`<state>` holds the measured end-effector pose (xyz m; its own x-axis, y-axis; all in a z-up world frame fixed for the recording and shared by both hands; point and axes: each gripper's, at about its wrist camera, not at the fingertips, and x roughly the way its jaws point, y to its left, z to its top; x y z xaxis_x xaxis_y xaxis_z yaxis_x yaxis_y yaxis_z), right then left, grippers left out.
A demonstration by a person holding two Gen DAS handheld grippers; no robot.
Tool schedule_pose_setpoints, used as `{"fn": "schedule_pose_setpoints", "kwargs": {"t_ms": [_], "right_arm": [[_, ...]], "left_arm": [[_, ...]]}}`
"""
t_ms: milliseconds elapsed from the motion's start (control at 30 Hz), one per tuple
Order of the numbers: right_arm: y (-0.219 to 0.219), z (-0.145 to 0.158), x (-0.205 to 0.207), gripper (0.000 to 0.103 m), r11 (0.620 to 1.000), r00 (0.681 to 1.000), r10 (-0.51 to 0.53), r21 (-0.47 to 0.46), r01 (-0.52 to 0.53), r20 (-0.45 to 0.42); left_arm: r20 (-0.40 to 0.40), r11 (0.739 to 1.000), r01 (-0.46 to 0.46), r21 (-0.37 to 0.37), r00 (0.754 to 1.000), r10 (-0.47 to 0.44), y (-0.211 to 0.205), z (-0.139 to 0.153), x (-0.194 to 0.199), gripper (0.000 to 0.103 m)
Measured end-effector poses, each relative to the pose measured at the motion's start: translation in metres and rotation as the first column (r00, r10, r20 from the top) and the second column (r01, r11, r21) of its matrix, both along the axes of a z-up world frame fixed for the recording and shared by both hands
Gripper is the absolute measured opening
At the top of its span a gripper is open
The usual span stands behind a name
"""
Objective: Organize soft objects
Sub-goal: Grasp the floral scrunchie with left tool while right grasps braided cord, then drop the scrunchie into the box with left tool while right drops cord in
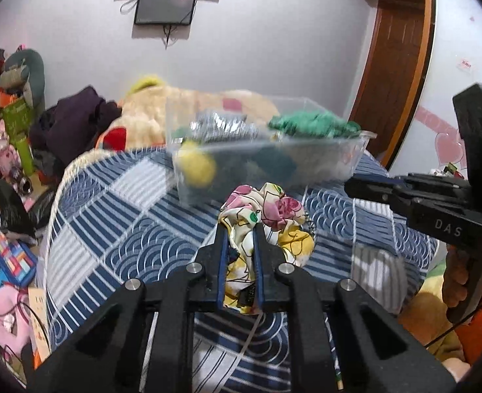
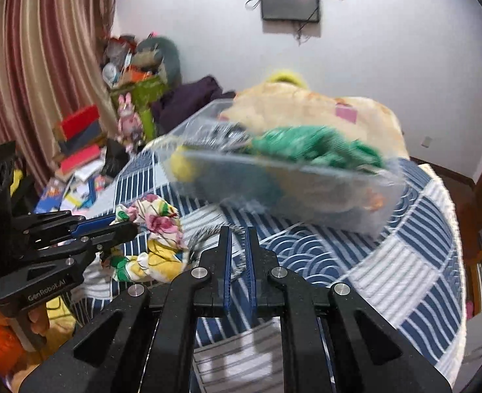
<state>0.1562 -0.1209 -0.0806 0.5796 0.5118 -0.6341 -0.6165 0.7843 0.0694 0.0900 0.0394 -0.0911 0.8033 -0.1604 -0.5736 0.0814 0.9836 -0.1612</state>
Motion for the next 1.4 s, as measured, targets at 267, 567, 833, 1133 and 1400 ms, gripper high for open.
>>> {"fn": "schedule_pose_setpoints", "kwargs": {"t_ms": [267,567,833,1133,1400], "right_arm": [[0.018,-0.028,0.023,0.039,0.998,0.995,0.022,-0.048,-0.027,-0.101],[0.053,-0.055,0.044,0.008,0.978,0.994,0.025,-0.204,-0.046,-0.105],[0.022,-0.026,0.026,0.007,0.998,0.999,0.009,-0.069,-0.012,-0.043],[-0.010,0.034,0.012,0.007,0.996,0.993,-0.036,0.080,0.027,0.112],[-0.018,0.063,0.020,0.007,0.987,0.981,-0.080,0.154,0.052,0.179]], "left_arm": [[0.073,1.000,-0.018,0.013,0.997,0.017,0.001,0.027,0.001,0.013],[0.084,0.999,-0.045,-0.019,0.995,0.046,0.012,0.028,0.002,0.013],[0.129,0.997,-0.065,-0.045,0.989,0.071,0.016,0.039,0.012,0.013],[0.215,0.996,-0.086,-0.002,0.973,0.085,0.004,0.065,0.033,0.013],[0.227,0.998,-0.061,0.017,0.972,0.055,-0.004,0.077,0.061,0.013]]}}
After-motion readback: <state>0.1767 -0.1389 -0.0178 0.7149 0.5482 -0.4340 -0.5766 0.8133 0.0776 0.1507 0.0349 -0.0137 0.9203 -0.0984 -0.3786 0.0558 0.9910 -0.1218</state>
